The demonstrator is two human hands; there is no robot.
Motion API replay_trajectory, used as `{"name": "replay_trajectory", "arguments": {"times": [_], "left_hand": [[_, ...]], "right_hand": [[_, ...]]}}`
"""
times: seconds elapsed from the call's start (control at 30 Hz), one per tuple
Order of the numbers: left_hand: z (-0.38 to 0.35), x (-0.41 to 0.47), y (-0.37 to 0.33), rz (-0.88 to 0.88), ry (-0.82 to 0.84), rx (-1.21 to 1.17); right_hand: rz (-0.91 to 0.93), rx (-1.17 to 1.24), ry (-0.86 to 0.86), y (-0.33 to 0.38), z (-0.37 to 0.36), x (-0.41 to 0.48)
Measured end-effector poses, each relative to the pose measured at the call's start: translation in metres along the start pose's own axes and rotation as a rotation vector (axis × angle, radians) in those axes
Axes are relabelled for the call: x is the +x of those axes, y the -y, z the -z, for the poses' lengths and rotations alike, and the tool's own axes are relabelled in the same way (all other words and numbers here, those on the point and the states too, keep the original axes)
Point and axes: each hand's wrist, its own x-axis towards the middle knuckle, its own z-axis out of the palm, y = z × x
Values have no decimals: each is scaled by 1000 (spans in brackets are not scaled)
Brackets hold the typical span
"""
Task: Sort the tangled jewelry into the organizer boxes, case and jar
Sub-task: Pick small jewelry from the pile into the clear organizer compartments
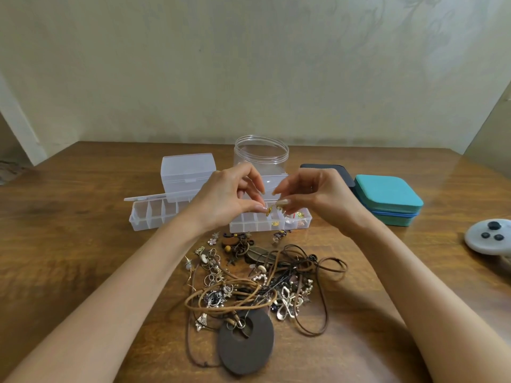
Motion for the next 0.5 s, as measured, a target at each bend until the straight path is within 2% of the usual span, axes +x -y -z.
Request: {"name": "replay_trajectory", "arguments": {"times": [0.13, 0.27, 0.37, 0.5], "left_hand": [[-5, 3, -2, -13, 11, 26], [-3, 3, -7, 1, 3, -75], [-2, 0, -9, -8, 4, -102], [-2, -3, -10, -52, -6, -175]], "right_hand": [[-19, 92, 16, 1, -1, -1], [-56, 170, -3, 0, 1, -1], [-55, 164, -22, 0, -1, -1], [-54, 167, 34, 3, -2, -3]]}}
